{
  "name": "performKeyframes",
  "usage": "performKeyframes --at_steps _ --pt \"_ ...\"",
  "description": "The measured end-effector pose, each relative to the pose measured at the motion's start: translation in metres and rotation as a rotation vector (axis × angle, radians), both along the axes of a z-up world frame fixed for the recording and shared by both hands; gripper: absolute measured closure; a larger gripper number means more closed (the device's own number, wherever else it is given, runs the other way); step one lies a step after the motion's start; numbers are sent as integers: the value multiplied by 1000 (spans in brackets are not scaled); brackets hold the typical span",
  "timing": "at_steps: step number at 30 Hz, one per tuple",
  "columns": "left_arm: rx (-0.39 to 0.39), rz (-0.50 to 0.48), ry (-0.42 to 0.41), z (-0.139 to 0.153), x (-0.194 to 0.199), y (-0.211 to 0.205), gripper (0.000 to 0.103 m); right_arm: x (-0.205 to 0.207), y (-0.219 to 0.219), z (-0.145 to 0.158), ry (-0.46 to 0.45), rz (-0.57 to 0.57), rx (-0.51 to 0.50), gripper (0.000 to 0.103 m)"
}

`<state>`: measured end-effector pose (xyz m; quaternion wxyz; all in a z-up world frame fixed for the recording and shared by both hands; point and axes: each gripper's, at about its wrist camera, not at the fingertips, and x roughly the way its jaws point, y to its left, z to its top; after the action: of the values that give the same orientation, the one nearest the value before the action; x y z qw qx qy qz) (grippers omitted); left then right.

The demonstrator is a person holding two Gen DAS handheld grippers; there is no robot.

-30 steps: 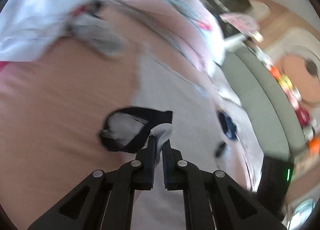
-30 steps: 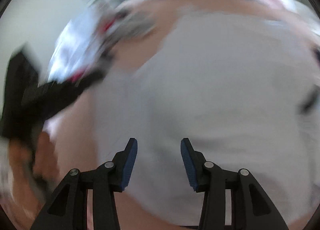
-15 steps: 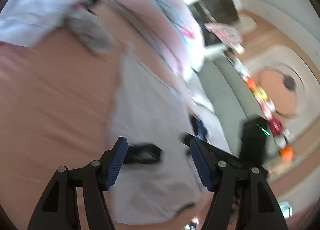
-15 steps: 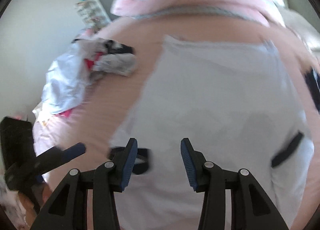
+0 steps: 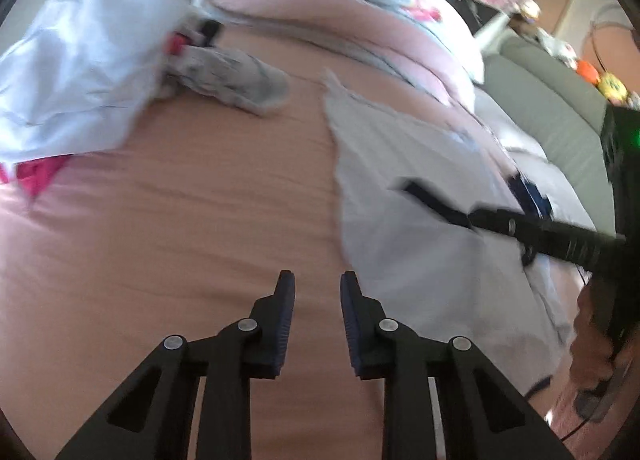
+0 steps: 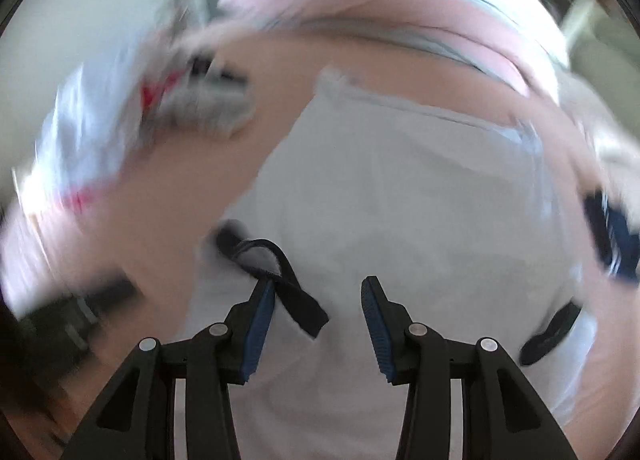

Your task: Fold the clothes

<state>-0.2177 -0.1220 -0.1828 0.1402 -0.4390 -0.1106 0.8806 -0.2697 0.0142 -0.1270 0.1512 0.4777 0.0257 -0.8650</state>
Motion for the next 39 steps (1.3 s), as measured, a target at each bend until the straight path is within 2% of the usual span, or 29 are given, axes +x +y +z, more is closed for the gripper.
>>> performKeyframes --at_steps 2,5,8,9,11,13,14,15,17,19,20,22,23,26,28,30,33,35,36,37,39 --pt "-2 -46 -8 0 -7 13 82 -4 2 0 -43 15 -6 58" --pt "-10 -100 13 7 -26 22 82 7 -8 0 -32 92 50 58" --pt "8 -124 34 14 -49 26 82 12 -11 -17 -79 129 85 58" --pt "-24 -118 23 9 -54 28 82 13 -11 -24 -98 135 103 58" --pt "-88 -106 0 -1 -64 31 82 9 -3 -51 -165 77 190 58" --pt "-146 -63 -32 -11 -72 29 82 10 16 -55 -182 21 137 58" --pt "-124 -45 -61 -14 -74 24 82 11 25 -52 -196 1 93 58" --pt "-64 -36 -70 -12 -73 17 82 12 34 -49 -206 -18 50 58" --pt "8 -50 -6 6 -63 10 82 14 40 -35 -176 -20 -20 58" --pt "38 -128 48 17 -50 13 82 14 38 -23 -131 -4 -59 58" --pt "48 -166 49 19 -45 15 82 13 35 -19 -115 6 -65 58" --pt "55 -210 -36 8 -41 23 82 8 25 -23 -122 22 -58 58" --pt "37 -226 -78 2 -36 28 82 5 21 -32 -137 22 -41 58" --pt "-111 -275 -101 -7 -7 46 82 -1 9 -55 -181 19 4 58" --pt "-221 -285 -103 -9 12 54 82 2 16 -48 -187 -16 -11 58" --pt "-263 -276 -77 -11 25 55 82 5 24 -42 -194 -50 -27 58" --pt "-266 -224 -36 -3 42 45 82 10 36 -32 -203 -100 -53 58" --pt "-227 -166 47 15 54 34 82 31 54 -14 -208 -95 -106 58" --pt "-197 -142 55 20 57 30 81 44 62 -8 -203 -86 -112 58" --pt "-175 -125 55 22 60 28 81 56 71 -3 -199 -79 -114 58" --pt "-189 -152 -7 9 62 38 81 69 89 -12 -197 -109 -70 58"
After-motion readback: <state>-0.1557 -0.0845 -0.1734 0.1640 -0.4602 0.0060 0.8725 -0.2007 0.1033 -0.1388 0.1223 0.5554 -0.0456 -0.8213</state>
